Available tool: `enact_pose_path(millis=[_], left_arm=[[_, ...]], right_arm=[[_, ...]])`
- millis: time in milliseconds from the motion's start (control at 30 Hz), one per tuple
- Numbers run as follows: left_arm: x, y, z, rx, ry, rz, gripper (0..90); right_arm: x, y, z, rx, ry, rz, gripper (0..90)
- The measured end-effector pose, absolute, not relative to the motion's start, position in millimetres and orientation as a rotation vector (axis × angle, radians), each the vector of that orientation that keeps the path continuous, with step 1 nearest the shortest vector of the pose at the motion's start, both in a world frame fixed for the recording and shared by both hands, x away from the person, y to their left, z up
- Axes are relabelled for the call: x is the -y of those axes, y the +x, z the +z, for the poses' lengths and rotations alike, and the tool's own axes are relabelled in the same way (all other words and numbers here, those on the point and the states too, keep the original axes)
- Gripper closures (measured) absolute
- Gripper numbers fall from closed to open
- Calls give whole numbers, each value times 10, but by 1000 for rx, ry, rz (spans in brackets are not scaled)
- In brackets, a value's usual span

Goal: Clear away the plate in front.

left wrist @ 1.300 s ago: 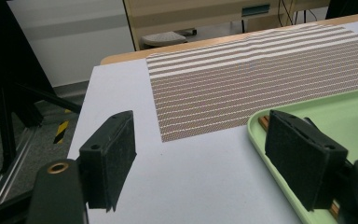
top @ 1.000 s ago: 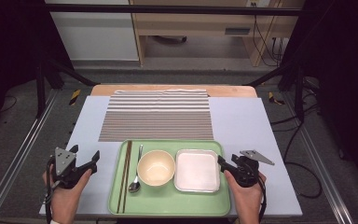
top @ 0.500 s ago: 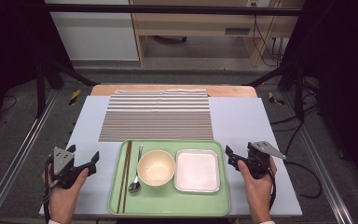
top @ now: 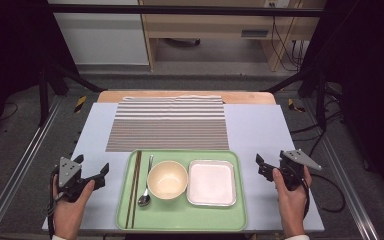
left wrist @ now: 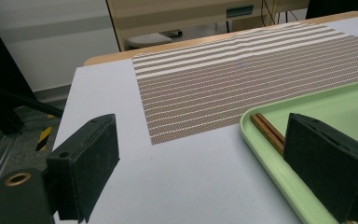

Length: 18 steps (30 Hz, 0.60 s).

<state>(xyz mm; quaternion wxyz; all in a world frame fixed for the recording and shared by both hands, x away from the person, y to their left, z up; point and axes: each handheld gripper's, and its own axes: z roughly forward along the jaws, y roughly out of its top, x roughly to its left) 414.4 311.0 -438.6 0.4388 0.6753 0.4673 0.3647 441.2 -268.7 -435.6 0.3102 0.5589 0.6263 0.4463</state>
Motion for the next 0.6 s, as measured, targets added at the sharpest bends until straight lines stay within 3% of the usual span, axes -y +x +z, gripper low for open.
enact_pose_path(millis=[600], left_arm=[[-3124,4170,-4420,-1140,1679,875,95]], right_arm=[[2855,4328,-4531,-1646,1321,1058,105]])
